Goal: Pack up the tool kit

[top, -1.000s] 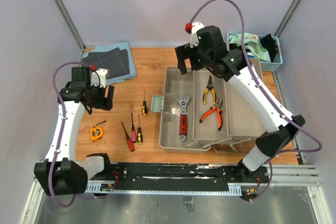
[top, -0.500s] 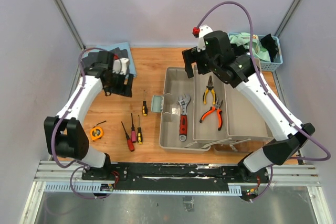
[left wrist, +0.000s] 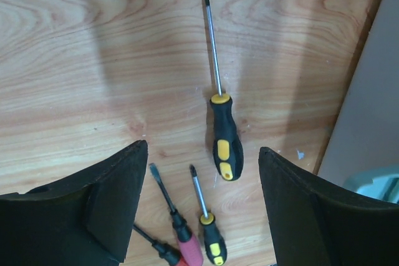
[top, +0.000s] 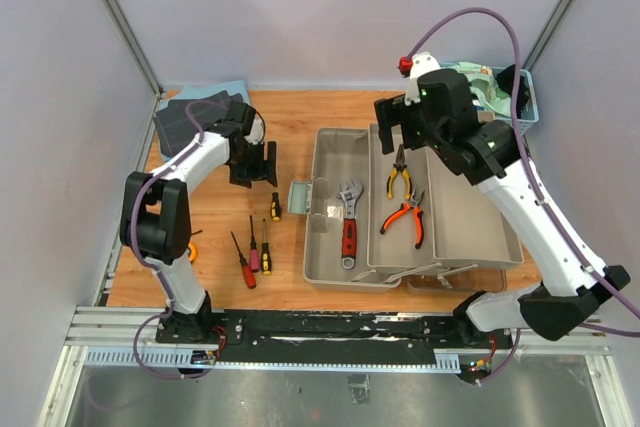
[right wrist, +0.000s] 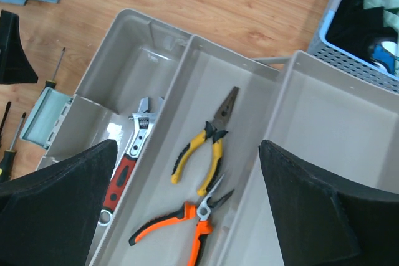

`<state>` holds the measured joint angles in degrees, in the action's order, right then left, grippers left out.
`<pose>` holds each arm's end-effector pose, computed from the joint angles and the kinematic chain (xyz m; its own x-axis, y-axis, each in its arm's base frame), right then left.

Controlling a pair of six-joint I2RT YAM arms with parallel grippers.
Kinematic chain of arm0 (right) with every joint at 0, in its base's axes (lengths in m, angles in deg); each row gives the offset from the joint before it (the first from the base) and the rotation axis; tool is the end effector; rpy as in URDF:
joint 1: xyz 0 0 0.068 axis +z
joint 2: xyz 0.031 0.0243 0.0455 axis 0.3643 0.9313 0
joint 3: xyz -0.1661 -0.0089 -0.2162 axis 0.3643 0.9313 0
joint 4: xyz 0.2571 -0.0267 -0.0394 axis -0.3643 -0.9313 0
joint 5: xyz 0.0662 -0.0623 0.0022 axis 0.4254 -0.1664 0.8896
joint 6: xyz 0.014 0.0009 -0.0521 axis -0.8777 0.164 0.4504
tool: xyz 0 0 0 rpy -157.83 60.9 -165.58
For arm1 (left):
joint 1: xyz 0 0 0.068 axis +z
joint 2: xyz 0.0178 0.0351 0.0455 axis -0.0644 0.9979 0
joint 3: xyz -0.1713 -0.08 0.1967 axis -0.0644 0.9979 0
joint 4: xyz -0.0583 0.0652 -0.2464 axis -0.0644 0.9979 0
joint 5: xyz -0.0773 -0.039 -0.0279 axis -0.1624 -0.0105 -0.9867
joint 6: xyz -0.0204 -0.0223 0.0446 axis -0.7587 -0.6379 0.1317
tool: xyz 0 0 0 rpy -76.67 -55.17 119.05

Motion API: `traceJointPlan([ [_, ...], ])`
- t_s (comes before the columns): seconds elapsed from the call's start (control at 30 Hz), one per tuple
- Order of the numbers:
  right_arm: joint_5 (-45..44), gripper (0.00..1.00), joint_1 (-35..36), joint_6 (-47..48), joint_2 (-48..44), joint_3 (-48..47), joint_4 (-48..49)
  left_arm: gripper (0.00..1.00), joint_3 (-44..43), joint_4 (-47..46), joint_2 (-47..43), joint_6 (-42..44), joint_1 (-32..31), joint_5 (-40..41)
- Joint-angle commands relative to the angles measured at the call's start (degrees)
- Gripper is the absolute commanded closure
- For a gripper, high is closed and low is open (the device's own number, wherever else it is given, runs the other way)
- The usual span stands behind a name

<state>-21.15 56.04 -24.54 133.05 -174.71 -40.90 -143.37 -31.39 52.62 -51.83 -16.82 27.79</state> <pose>0.2304 0.1508 0.4594 -0.4180 -0.1280 -0.8994 -0.3569 0.9336 0.0330 0.3483 -0.0865 0.2214 -0.9365 0.0038 -0.3506 0.0827 0.9741 -0.2104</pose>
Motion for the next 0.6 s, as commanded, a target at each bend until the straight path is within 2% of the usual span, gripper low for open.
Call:
traceJointPlan([
  [0.0, -3.6, 0.02, -1.7, -1.4, -2.3, 1.1, -2.4, 0.24, -2.5, -1.8, 3.6, -4.2, -3.0, 1.5],
  [0.13, -5.1, 0.02, -1.7, -1.7, -3.1, 0.3, -4.2, 0.24, -2.4, -2.2, 5.4, -6.4, -5.6, 3.4],
  [0.33, -7.3, 0.02, -1.8, -1.8, -5.2, 0.9, -5.6, 0.25, 0.5, -2.4, 6.4, -7.8, -6.0, 7.1],
  [0.57, -7.6, 0.02, -2.3, -2.2, -5.8, 1.3, -5.9, 0.36, 2.0, -1.9, 6.3, -8.4, -6.0, 7.4],
])
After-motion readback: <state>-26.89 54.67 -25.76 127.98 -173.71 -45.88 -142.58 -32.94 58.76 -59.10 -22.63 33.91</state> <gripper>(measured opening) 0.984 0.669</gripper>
